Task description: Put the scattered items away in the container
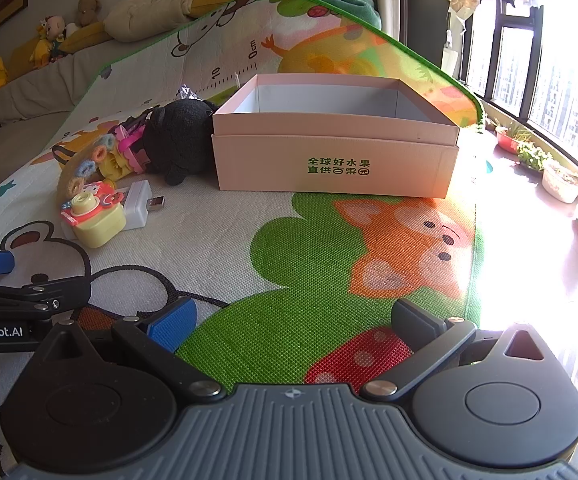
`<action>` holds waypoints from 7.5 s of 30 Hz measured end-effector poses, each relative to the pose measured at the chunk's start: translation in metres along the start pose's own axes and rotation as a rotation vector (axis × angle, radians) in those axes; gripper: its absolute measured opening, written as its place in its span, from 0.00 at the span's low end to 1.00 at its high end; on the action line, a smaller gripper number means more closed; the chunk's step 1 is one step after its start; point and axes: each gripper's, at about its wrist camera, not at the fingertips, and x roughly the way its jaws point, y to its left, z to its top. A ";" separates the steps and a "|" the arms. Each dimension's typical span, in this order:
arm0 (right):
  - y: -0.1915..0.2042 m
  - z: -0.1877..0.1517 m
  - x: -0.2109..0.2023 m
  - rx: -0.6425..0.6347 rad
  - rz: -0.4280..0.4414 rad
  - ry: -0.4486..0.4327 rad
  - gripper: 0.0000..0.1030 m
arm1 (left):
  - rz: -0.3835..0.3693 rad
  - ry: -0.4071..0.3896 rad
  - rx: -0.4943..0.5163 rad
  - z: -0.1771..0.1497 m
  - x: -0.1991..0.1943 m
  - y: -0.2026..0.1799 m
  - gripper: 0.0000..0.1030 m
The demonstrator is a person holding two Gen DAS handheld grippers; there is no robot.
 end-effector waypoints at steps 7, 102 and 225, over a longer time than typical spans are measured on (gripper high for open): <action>-0.001 0.000 -0.001 0.000 0.000 -0.001 1.00 | 0.001 0.000 0.000 0.000 0.000 0.000 1.00; -0.030 -0.006 -0.053 -0.291 0.267 -0.062 0.43 | -0.245 0.035 0.023 0.040 -0.003 -0.020 1.00; 0.111 0.108 0.029 -0.540 0.233 -0.168 0.44 | -0.093 -0.004 0.106 0.040 -0.003 0.053 1.00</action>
